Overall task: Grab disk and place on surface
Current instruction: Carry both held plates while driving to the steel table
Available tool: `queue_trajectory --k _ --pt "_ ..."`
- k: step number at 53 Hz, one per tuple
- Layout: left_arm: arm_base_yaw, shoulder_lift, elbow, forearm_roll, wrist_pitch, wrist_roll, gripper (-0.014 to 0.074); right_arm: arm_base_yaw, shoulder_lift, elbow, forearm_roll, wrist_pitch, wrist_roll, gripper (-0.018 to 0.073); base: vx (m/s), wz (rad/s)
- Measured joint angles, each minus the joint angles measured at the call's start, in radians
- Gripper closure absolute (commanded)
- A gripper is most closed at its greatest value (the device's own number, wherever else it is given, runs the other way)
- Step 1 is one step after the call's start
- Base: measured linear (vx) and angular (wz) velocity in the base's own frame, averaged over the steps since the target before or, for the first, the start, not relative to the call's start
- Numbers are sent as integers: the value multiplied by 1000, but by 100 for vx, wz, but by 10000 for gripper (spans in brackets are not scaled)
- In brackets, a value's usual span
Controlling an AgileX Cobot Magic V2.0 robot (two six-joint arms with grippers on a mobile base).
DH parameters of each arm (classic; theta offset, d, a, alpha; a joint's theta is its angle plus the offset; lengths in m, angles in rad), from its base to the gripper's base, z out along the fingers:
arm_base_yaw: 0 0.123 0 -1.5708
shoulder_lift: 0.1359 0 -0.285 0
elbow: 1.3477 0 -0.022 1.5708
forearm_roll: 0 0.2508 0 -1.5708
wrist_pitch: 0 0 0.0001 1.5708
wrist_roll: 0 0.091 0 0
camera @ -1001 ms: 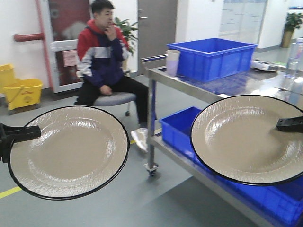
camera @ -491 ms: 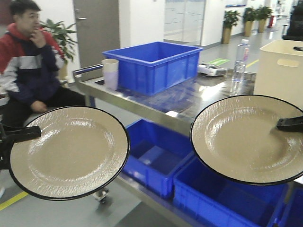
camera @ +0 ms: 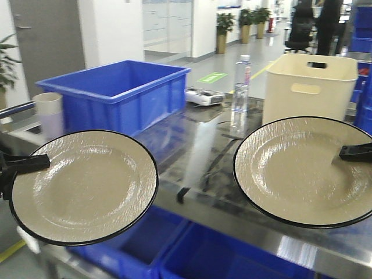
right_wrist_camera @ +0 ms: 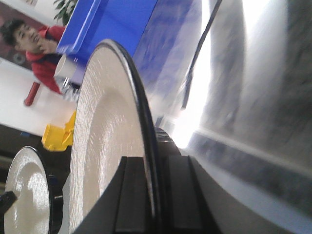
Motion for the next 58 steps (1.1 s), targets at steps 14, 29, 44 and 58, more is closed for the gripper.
queue_trajectory --k 14,29,44,58 --pt "0 0 0 0 -8 0 598 0 0 0 1 0 0 568 33 -60" --pt "0 0 0 0 -5 0 598 0 0 0 1 -10 0 568 23 -70" --pt "-5 0 0 0 -5 0 598 0 0 0 1 -11 0 568 12 -42" --pt "-5 0 0 0 0 0 598 0 0 0 0 -10 0 568 3 -11"
